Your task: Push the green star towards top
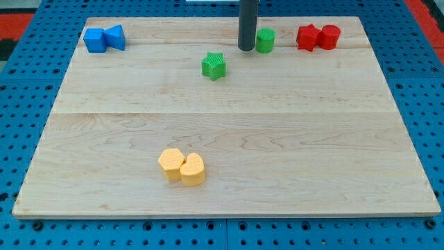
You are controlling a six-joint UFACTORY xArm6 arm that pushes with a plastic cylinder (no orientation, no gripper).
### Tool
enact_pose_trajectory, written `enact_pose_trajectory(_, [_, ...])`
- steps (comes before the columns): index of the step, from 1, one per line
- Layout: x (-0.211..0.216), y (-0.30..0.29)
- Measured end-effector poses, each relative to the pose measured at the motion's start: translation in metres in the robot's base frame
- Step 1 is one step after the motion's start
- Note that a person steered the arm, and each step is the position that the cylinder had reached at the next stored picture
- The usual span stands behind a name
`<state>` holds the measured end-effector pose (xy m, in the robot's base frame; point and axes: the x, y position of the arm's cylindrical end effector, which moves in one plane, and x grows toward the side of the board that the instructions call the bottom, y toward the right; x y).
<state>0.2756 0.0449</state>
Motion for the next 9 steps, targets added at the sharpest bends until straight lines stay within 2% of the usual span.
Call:
enact_pose_trajectory(2, [-0.012, 0.024])
enact_pose_trajectory(4, [0.089, 0.030])
enact_pose_trajectory(5, [0.090, -0.027])
enact_pose_trajectory(6, [0.067, -0.069])
enact_pose_trajectory(7, [0.048, -0.096])
enact_pose_trajectory(9, [0.039, -0.148])
